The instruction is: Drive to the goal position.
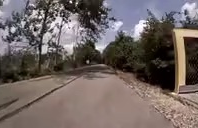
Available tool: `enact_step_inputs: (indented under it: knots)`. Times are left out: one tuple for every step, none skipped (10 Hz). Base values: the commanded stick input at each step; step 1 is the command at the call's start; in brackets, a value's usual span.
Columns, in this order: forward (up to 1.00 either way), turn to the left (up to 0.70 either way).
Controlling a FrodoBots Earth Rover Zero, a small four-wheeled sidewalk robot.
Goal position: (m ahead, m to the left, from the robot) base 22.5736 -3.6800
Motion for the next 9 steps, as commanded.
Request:
enact_step_inputs:
  knots:
    - [0.7, 0.0]
    - [0.7, 0.0]
    - [0.7, 0.0]
    - [0.7, 0.0]
    - [0.7, 0.0]
    - [0.7, 0.0]
    - [0.7, 0.0]
    - [0.7, 0.0]
    - [0.7, 0.0]
